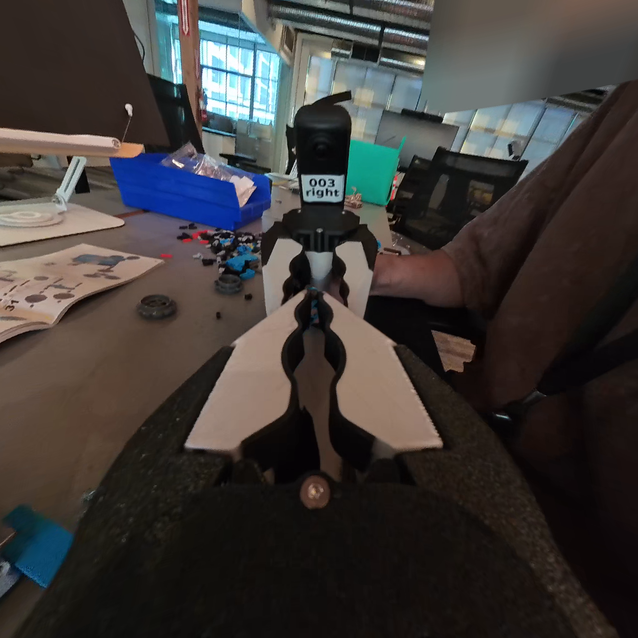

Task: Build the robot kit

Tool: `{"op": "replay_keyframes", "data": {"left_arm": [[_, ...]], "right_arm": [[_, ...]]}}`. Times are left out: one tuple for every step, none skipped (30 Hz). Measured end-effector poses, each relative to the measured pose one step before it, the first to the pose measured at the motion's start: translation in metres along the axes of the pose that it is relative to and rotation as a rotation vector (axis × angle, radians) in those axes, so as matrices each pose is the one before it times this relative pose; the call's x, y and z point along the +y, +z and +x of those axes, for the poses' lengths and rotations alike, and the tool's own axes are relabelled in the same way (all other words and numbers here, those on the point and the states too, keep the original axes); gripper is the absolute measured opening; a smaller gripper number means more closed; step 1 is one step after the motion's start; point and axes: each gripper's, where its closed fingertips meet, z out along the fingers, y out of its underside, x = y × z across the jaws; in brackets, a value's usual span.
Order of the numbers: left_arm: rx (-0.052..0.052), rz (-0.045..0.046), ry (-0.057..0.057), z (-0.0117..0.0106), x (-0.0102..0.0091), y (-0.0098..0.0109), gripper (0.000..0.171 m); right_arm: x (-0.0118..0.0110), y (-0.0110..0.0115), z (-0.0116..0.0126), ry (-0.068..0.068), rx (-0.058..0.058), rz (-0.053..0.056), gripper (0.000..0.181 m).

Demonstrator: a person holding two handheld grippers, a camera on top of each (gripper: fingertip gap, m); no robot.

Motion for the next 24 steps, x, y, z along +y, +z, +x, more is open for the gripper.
{"op": "replay_keyframes", "data": {"left_arm": [[0.0065, 0.01304, 0.0001, 0.00160, -0.00222, -0.00039, 0.003], [0.0017, 0.00813, 0.0007, 0.00080, -0.00144, -0.00014, 0.003], [0.0020, 0.00260, 0.0024, 0.00068, -0.00046, -0.00003, 0.003], [0.0031, -0.00093, 0.0030, 0.00082, 0.00015, 0.00014, 0.002], [0.0025, -0.00227, 0.0026, 0.00057, 0.00041, 0.00029, 0.003], [0.0005, -0.00029, 0.0020, 0.00039, 0.00004, 0.00021, 0.003], [-0.0010, 0.00102, 0.0008, -0.00004, -0.00022, 0.00006, 0.002], [-0.0007, -0.00138, 0.0006, -0.00003, 0.00023, 0.00024, 0.003], [0.0019, -0.00407, 0.0029, 0.00069, 0.00062, 0.00071, 0.003], [0.0025, -0.00546, 0.0056, 0.00116, 0.00083, 0.00118, 0.002], [-0.0017, -0.00099, 0.0062, 0.00055, 0.00016, 0.00050, 0.002], [-0.0003, 0.00068, 0.0039, 0.00058, -0.00014, 0.00023, 0.002], [0.0015, 0.00015, 0.0030, 0.00066, 0.00010, 0.00028, 0.002], [-0.0012, 0.00069, 0.0036, 0.00036, -0.00006, 0.00053, 0.002], [-0.0038, -0.00016, 0.0034, 0.00005, 0.00007, 0.00075, 0.002], [-0.0033, -0.00092, 0.0034, 0.00001, 0.00015, 0.00049, 0.002], [-0.0022, -0.00080, 0.0037, 0.00013, 0.00013, 0.00035, 0.002], [-0.0014, -0.00056, 0.0027, 0.00015, 0.00016, 0.00025, 0.002], [0.0002, -0.00055, 0.0008, 0.00012, 0.00020, 0.00008, 0.002], [0.0004, -0.00055, 0.0003, 0.00005, 0.00018, 0.00010, 0.002], [-0.0011, -0.00131, 0.0008, -0.00011, 0.00020, 0.00011, 0.002], [-0.0037, -0.00222, 0.0020, -0.00038, 0.00005, 0.00003, 0.002], [-0.0078, -0.00266, 0.0031, -0.00078, 0.00005, 0.00018, 0.002], [-0.0070, -0.00258, 0.0010, -0.00089, -0.00002, 0.00002, 0.002]], "right_arm": [[-0.00243, 0.00288, -0.00257, -0.0003, -0.0103, 0.0130, 0.044], [-0.00071, 0.00211, -0.00285, -0.0105, -0.0088, 0.0010, 0.037], [-0.00033, 0.00094, -0.00239, -0.0212, -0.0010, -0.0016, 0.028], [-0.00112, -0.00032, -0.00097, -0.0255, 0.0111, 0.0036, 0.021], [-0.00128, -0.00153, -0.00016, -0.0234, 0.0148, 0.0057, 0.012], [-0.00130, -0.00241, 0.00008, -0.0158, 0.0109, 0.0049, 0.008], [-0.00093, -0.00207, -0.00032, 0.0001, 0.0021, 0.0049, 0.008], [-0.00091, -0.00169, -0.00094, 0.0109, -0.0049, 0.0073, 0.007], [-0.00022, -0.00088, -0.00151, 0.0133, -0.0069, -0.0029, 0.007], [0.00088, 0.00028, -0.00146, 0.0039, -0.0013, -0.0108, 0.007], [0.00097, 0.00092, -0.00078, -0.0046, 0.0043, -0.0089, 0.007], [-0.00055, -0.00032, -0.00001, -0.0034, 0.0043, 0.0024, 0.007], [0.00021, -0.00034, -0.00073, 0.0054, -0.0043, -0.0063, 0.007], [0.00001, -0.00050, -0.00064, 0.0066, -0.0070, 0.0001, 0.007], [0.00010, -0.00052, 0.00005, 0.0052, -0.0028, 0.0011, 0.007], [0.00022, -0.00052, 0.00007, 0.0044, -0.0026, 0.0001, 0.007], [0.00024, -0.00032, -0.00033, 0.0040, -0.0048, 0.0005, 0.007], [0.00003, -0.00016, -0.00018, 0.0039, -0.0034, 0.0003, 0.007], [0.00026, -0.00011, -0.00029, 0.0022, -0.0030, -0.0014, 0.007], [0.00011, 0.00013, -0.00032, 0.0035, -0.0033, -0.0007, 0.007], [0.00018, -0.00005, -0.00004, 0.0041, -0.0024, -0.0003, 0.007], [0.00027, -0.00012, 0.00002, 0.0015, -0.0012, -0.0015, 0.007], [-0.00010, -0.00033, 0.00044, 0.0023, -0.0004, 0.0006, 0.007], [-0.00005, -0.00020, 0.00080, 0.0044, -0.0006, 0.0002, 0.007]]}}
